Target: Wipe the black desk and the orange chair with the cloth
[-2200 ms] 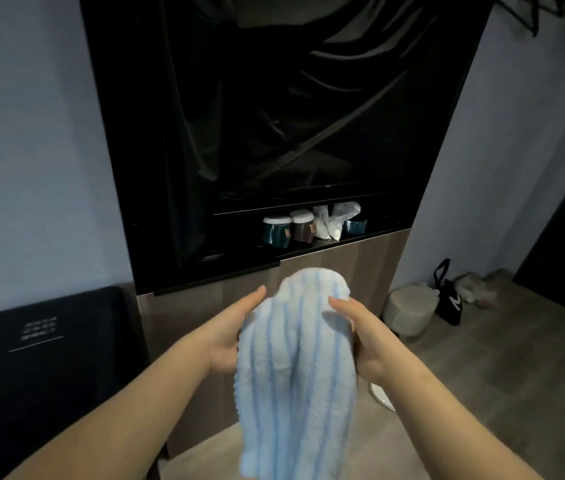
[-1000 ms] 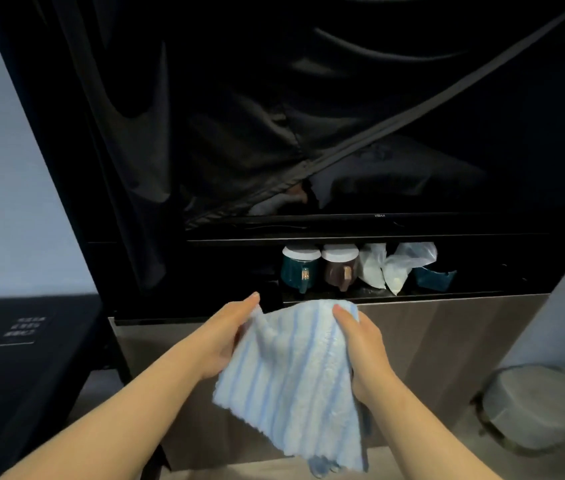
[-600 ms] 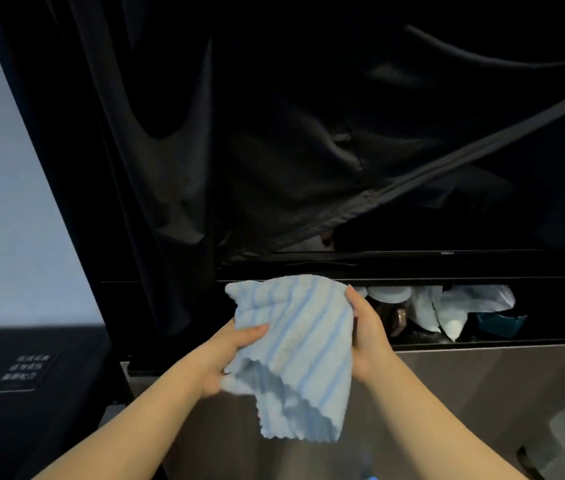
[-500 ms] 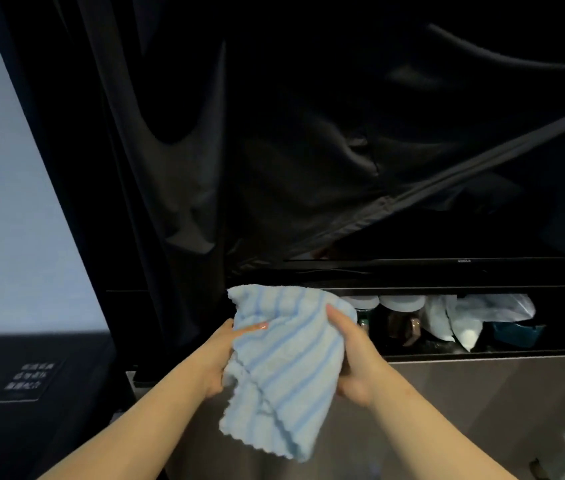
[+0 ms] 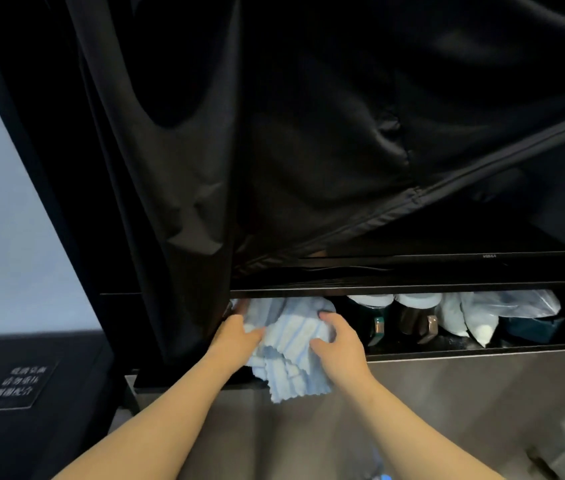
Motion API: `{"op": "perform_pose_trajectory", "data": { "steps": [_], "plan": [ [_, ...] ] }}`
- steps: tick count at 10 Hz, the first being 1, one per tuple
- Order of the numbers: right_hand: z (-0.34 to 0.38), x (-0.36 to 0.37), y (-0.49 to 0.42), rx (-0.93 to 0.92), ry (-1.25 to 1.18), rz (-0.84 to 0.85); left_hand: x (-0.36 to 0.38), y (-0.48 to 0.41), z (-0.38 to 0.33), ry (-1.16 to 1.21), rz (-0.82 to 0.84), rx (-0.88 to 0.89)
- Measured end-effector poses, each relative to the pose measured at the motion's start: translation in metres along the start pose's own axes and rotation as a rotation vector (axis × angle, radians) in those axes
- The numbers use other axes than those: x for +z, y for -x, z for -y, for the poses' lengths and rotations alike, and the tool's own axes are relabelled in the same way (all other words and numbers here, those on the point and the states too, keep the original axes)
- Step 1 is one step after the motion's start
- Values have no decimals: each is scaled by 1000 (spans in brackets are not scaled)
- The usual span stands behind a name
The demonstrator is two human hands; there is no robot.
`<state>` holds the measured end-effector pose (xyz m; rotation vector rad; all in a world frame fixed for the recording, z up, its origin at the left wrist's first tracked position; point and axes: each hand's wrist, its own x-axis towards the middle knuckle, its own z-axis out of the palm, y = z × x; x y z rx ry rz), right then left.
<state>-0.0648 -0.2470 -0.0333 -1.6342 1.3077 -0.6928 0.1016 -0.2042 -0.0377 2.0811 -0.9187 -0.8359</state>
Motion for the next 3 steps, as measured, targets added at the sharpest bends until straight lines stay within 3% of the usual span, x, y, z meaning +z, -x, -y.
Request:
{"op": "perform_pose_trajectory", "data": {
  "steps": [1, 3],
  "plan": [
    [-4, 6, 0, 48, 157, 45, 3, 9, 3, -364, -55, 32],
    [2, 0, 11, -4, 178, -31, 11, 38, 6, -503, -153, 185]
  ]
}}
